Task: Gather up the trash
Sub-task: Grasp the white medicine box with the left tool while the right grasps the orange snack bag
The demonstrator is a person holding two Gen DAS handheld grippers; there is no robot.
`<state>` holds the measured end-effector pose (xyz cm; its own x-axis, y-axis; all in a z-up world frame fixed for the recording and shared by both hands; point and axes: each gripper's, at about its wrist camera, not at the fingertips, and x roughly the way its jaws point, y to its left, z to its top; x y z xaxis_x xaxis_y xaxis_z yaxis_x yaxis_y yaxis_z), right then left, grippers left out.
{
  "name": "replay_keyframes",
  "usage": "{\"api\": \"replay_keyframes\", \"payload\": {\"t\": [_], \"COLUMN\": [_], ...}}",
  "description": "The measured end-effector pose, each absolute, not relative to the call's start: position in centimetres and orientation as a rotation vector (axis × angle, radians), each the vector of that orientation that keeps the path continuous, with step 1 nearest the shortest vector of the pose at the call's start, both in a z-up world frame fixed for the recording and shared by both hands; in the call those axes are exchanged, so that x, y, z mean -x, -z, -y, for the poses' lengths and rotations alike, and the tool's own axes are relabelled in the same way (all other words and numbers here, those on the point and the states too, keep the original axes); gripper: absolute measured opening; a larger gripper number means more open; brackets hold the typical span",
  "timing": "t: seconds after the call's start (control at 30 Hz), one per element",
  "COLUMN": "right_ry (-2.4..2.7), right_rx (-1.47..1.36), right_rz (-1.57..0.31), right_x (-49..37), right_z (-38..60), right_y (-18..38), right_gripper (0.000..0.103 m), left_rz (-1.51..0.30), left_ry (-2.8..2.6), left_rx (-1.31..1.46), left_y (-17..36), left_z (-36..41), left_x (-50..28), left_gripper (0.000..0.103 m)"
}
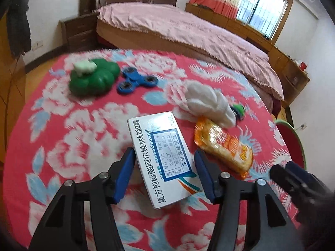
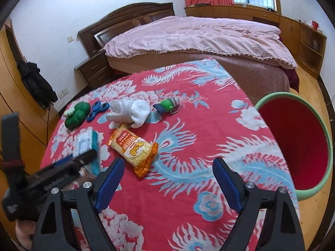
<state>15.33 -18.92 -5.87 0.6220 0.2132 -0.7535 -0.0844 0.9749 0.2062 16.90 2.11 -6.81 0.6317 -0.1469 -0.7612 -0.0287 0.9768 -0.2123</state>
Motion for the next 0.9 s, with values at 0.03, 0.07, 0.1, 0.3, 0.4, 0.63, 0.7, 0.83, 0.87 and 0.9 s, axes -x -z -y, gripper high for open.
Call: {"api": "replay_keyframes", "payload": {"t": [0.03,0.07,0.1,0.3,0.4,0.63,0.7,0.83,0.87,0.9], "right_ry": [-0.173,-0.176,-0.182,-0.207,-0.193,-0.226,-0.24,-0.268,-0.273,-0.281], "right_rx": [-0.151,-0.144,-0.138,-0.068,-0.024,-0.004,0.004,-0.005,0.0,0.002], "right_rz": [-0.887,-0.892,-0.899,-0.949,-0.949,-0.938,-0.934,-0.934,-0.932,-0.932], "right_x": [-15.5,-15.7,-16.0,-17.8,-18.3,-19.6,-19.8,-19.8,-19.6,-19.5], "right_z": [18.6,18.2,17.8,15.3,14.5,13.4,13.1,12.6,12.5,12.5], "right_y": [6.0,6.2,6.5,7.6,7.9,8.4,8.6,8.9,8.9,8.8], "right_gripper": [0.088,0.088,0.088,0.096,0.096,0.089,0.079,0.066,0.065,0.064], "left_rz": [-0.874,-0.865,-0.858,-0.83,-0.811,-0.807,-0.81,-0.816,-0.815,-0.813], "left_ry": [0.058,0.047,0.038,0.038,0.041,0.051,0.046,0.027,0.025,0.02], "left_rx": [0.202,0.19,0.179,0.179,0.194,0.229,0.239,0.242,0.242,0.239], "left_y": [6.6,6.5,6.5,6.4,6.2,6.3,6.3,6.2,6.1,6.0], "left_z": [-2.4,-2.6,-2.8,-3.9,-4.2,-4.9,-5.1,-5.2,-5.2,-5.2], "left_x": [-16.9,-16.8,-16.8,-16.6,-16.5,-16.4,-16.5,-16.3,-16.2,-16.1], "left_gripper": [0.059,0.059,0.059,0.059,0.059,0.059,0.059,0.059,0.059,0.059]}}
